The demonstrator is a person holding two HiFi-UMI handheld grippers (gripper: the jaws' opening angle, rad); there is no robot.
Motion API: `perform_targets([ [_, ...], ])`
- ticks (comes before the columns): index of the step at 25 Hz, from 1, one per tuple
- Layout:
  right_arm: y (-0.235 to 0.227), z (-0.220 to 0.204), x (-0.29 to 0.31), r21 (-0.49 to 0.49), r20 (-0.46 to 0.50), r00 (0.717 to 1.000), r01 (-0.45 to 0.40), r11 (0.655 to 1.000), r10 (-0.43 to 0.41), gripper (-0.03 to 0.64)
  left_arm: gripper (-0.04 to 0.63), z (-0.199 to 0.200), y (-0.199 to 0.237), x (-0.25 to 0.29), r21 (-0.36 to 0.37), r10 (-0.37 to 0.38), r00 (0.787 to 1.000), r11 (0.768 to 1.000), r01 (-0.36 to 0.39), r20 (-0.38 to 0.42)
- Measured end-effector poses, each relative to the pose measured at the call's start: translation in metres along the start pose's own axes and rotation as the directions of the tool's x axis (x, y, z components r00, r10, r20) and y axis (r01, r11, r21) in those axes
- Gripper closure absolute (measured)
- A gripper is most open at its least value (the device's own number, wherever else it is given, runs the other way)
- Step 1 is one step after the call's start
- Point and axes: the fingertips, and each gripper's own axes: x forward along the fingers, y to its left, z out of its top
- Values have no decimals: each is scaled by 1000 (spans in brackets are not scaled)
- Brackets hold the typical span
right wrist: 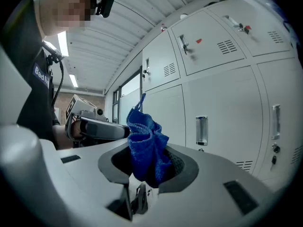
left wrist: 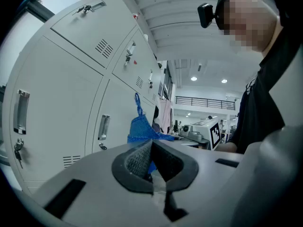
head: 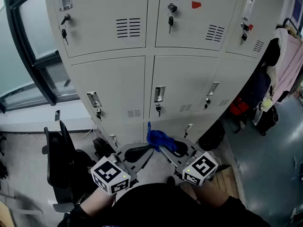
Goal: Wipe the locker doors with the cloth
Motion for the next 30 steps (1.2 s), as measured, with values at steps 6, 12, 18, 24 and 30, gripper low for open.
perform_targets([
  [6,2,-1,-3,0,-1,1000,2,1000,-2,514,588,-1,-5,-1,1,-3,1000,1000,3,0],
  [12,5,0,-6,-2,-1,1000,6,1000,-6,514,588,0,-9,0,6,-15,1000,1000,15,5],
  [18,4,-2,-13,14,6,1000,-13,1000,13,514,588,-6,-15,4,-12,-31,1000,999,31,6],
  [24,-29,30,-40,-43,29,999,-33,999,34,514,588,13,-32,34,-15,-107,994,994,107,12],
  [30,-87,84,-56,-180,64,993,-85,980,97,514,588,67,-29,96,86,-126,992,989,122,33],
])
